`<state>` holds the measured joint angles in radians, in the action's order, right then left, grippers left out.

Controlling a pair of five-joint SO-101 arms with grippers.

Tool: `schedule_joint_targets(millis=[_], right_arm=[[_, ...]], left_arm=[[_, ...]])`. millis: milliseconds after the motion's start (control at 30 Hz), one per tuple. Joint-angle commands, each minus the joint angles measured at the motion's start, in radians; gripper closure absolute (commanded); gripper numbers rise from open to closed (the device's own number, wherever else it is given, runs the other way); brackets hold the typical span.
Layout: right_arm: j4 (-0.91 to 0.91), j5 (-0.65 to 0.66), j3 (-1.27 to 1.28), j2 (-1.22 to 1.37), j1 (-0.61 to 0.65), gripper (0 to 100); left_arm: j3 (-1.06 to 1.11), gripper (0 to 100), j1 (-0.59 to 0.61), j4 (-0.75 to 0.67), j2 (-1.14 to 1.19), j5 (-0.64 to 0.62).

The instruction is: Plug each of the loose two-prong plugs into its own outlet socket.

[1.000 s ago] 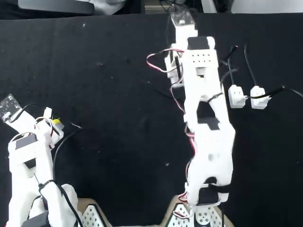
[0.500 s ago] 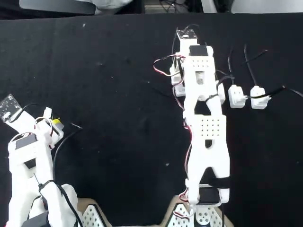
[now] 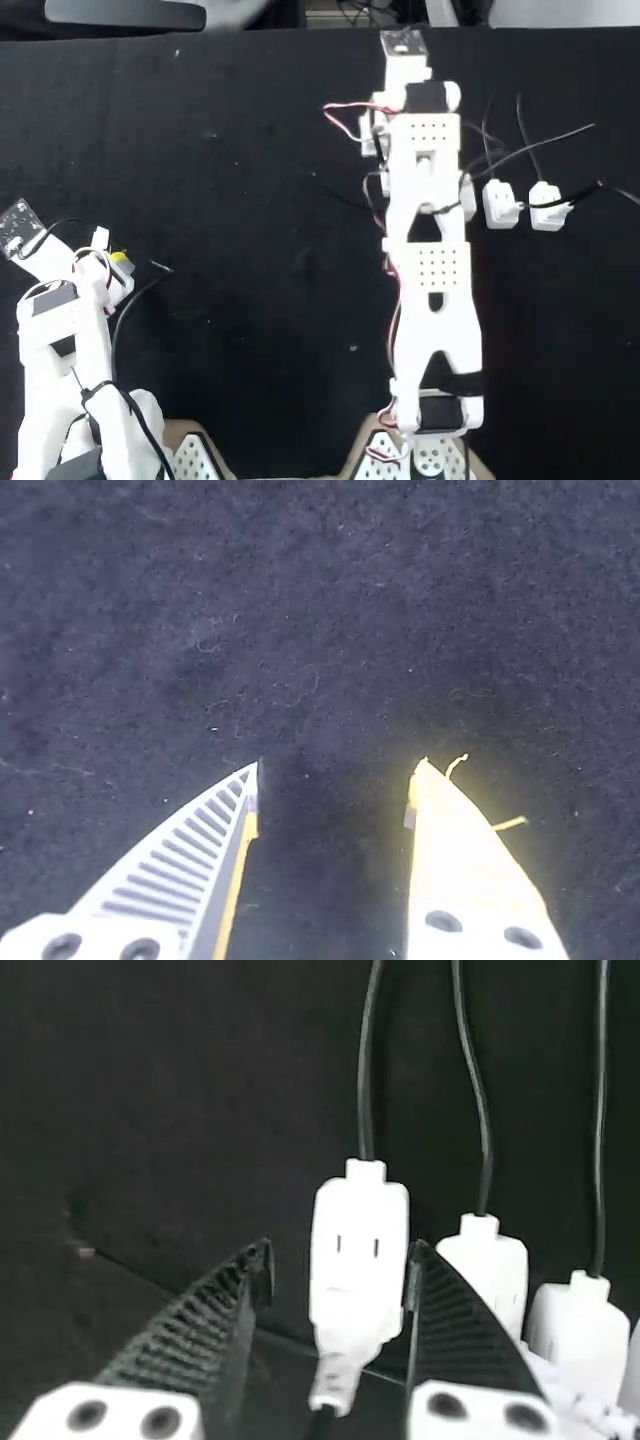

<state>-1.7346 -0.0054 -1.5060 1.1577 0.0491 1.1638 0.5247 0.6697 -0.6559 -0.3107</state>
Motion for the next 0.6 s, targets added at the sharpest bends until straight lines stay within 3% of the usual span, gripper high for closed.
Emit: schedule_joint_targets(millis=[0, 400, 567], right_arm=[[-0.035, -0.014, -0.041, -0.174, 0.057, 82.2], [-0.032, -0.095, 0.539, -0.909, 0.129, 83.1], [-0.023, -0.094, 0.8, -1.241, 0.098, 98.8]], left_arm=[[-0.056, 76, -0.004, -0.006, -0.023, -0.002], [-0.065, 76, -0.004, 0.002, -0.029, 0.0], [-0.012, 79, -0.038, 0.011, -0.167, 0.04]])
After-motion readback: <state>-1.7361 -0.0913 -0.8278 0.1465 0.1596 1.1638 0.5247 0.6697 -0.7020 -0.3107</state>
